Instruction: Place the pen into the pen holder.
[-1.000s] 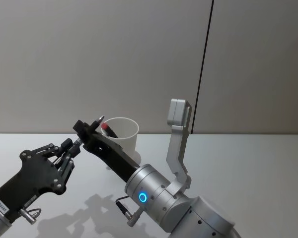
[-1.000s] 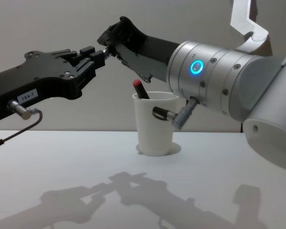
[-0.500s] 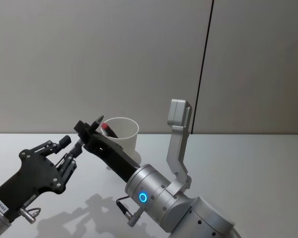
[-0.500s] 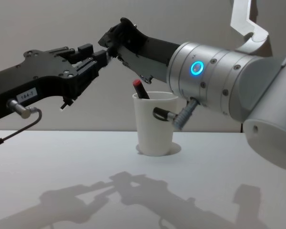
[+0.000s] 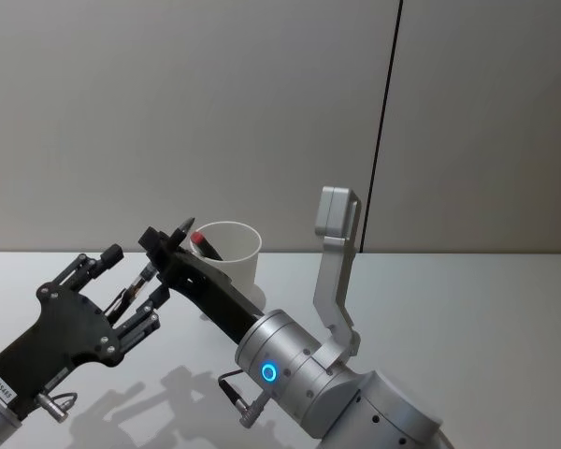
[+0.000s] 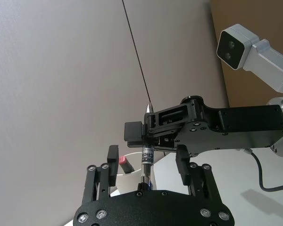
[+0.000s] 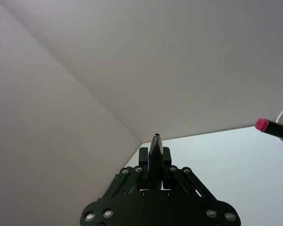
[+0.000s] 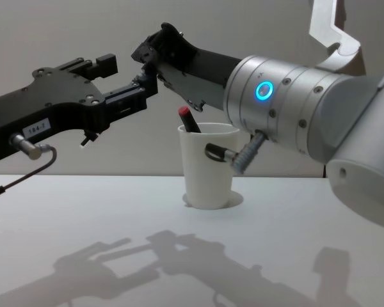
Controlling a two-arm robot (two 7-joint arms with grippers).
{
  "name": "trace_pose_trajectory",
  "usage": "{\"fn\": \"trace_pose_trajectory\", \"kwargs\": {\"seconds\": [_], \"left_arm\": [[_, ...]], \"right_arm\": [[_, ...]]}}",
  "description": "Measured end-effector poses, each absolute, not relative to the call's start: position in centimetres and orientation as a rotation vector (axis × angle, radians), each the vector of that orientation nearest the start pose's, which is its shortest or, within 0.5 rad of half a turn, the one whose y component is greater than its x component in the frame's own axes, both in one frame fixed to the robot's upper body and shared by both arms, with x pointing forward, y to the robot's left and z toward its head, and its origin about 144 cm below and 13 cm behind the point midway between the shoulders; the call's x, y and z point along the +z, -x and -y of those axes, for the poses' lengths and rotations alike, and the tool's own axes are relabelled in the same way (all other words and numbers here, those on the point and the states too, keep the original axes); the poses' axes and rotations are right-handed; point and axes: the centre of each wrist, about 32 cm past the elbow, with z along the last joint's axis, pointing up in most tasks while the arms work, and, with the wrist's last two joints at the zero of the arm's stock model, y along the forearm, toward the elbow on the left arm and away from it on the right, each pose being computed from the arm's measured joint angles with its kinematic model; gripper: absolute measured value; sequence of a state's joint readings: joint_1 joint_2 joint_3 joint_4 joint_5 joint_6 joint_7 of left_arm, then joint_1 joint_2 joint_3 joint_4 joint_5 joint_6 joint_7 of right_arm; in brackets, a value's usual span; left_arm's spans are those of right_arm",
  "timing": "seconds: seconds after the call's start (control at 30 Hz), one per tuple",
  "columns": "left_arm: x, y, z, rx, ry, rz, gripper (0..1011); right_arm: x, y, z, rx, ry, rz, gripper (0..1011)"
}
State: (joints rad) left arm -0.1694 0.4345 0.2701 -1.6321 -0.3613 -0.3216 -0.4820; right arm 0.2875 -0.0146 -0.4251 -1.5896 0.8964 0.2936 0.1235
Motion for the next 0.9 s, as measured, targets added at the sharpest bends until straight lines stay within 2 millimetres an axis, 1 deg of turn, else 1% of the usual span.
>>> {"fn": "trace_pose_trajectory", "kwargs": {"seconds": [0.03,0.07,0.1,0.2,0.23,0.27,0.37,0.57,0.9], "left_arm": [[121.1,-49.1,-26.5,0.792,0.194,0.408,727],[121.1,-49.1,-26.5,0.792,0.194,0.408,790],[121.1,-49.1,-26.5,0.792,0.194,0.408,807],[121.1,-49.1,-26.5,0.792,0.194,0.408,913],[121.1,-49.1,-26.5,0.792,0.194,0.408,913],[121.1,-49.1,-26.5,0.792,0.194,0.408,959],[121.1,-49.1,-26.5,0.792,0.194,0.408,1002],[121.1,-49.1,-26.5,0.792,0.194,0.408,1000],[121.1,-49.1,-26.5,0.791,0.194,0.408,1000]], "right_arm": [[124.5,-50.0,8.5,-0.730,-0.445,-0.630,151],[124.5,-50.0,8.5,-0.730,-0.445,-0.630,151],[124.5,-50.0,8.5,-0.730,-0.445,-0.630,151],[124.5,-50.0,8.5,-0.729,-0.445,-0.629,151],[124.5,-50.0,8.5,-0.730,-0.446,-0.628,152],[124.5,-50.0,8.5,-0.730,-0.446,-0.627,151],[124.6,-50.1,8.6,-0.737,-0.453,-0.614,151],[125.0,-50.3,8.8,-0.763,-0.475,-0.572,151],[126.4,-51.5,10.3,-0.857,-0.536,-0.475,151]]}}
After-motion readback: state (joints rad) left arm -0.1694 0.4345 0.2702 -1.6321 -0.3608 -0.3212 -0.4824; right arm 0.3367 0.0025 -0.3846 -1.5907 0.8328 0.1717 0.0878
